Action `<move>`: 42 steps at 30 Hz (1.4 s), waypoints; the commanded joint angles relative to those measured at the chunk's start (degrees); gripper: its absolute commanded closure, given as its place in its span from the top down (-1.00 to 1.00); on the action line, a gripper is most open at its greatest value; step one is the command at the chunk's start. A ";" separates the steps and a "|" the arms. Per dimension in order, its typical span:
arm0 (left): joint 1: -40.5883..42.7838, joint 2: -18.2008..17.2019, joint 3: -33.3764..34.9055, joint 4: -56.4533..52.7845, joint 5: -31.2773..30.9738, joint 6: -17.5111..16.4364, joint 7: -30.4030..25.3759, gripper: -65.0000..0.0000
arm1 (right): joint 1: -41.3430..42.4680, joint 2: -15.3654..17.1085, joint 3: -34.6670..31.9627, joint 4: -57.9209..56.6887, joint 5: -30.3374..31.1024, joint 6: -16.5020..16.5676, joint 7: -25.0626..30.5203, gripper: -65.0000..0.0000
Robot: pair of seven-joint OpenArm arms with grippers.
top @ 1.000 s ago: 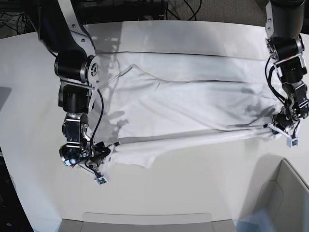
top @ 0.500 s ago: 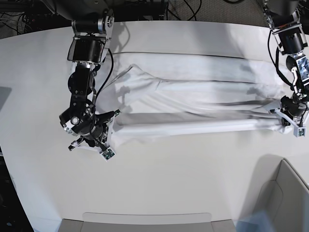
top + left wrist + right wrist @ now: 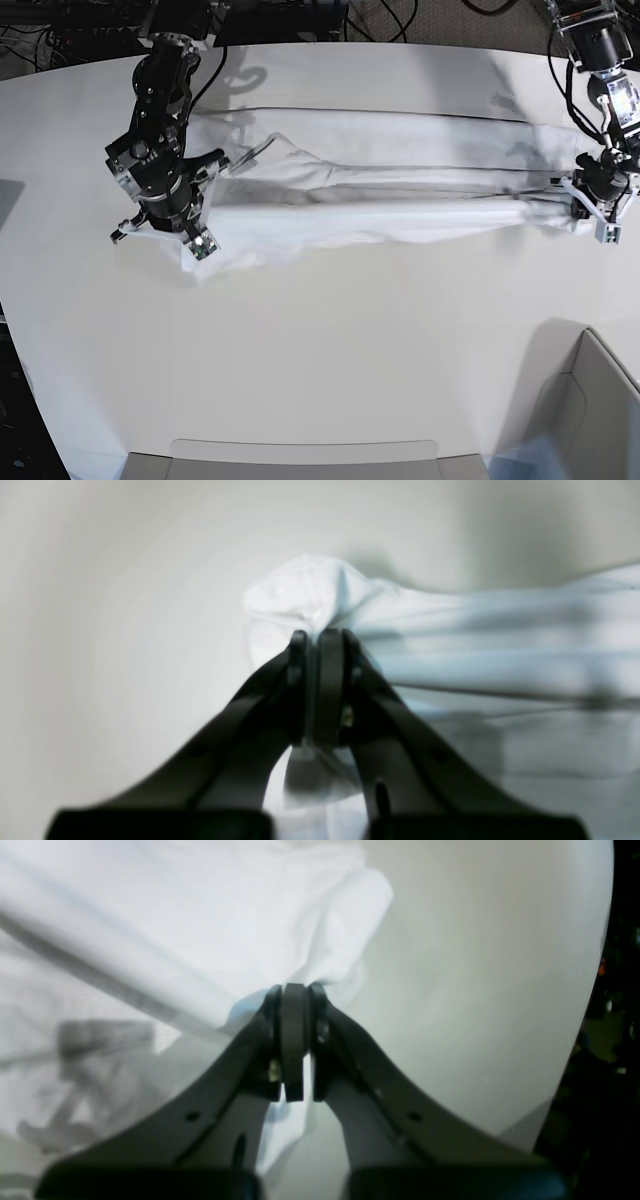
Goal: Fold the T-shirt properly
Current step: 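Lift the hem with both grippers and fold it over toward the collar fold, then open both grippers, release the folded strip, and raise the grippers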
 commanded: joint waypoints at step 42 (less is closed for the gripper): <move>2.32 -1.69 -8.71 12.58 5.49 -8.32 21.73 -0.05 | -10.82 0.66 0.01 3.82 -2.25 0.65 -0.56 -0.36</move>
